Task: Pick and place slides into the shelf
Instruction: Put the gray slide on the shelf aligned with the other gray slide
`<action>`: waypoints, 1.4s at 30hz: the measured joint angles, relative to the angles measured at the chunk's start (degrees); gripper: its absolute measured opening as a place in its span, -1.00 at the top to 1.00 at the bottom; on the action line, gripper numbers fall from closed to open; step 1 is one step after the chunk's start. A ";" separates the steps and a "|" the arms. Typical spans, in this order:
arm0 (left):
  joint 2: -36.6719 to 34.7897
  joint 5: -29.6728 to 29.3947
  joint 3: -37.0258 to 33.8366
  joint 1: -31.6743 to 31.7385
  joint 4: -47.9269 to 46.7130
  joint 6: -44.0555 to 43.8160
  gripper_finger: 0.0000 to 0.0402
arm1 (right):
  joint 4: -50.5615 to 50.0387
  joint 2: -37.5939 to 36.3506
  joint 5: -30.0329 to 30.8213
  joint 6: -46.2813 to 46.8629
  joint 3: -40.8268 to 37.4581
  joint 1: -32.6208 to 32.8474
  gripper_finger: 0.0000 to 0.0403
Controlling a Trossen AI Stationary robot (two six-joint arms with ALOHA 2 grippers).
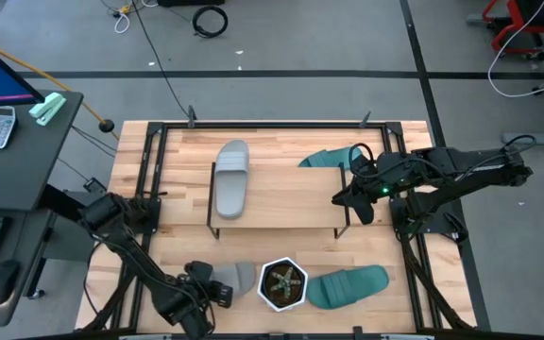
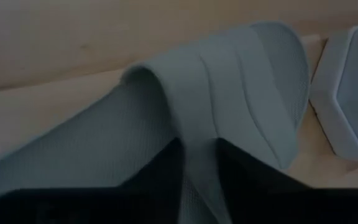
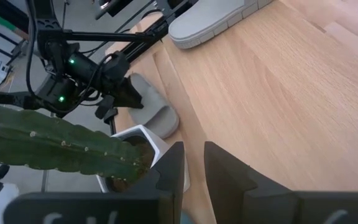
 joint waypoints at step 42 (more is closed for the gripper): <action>-15.62 -8.52 12.19 -3.65 -27.18 0.43 0.99 | 0.00 0.00 1.07 -4.38 0.02 -0.02 0.66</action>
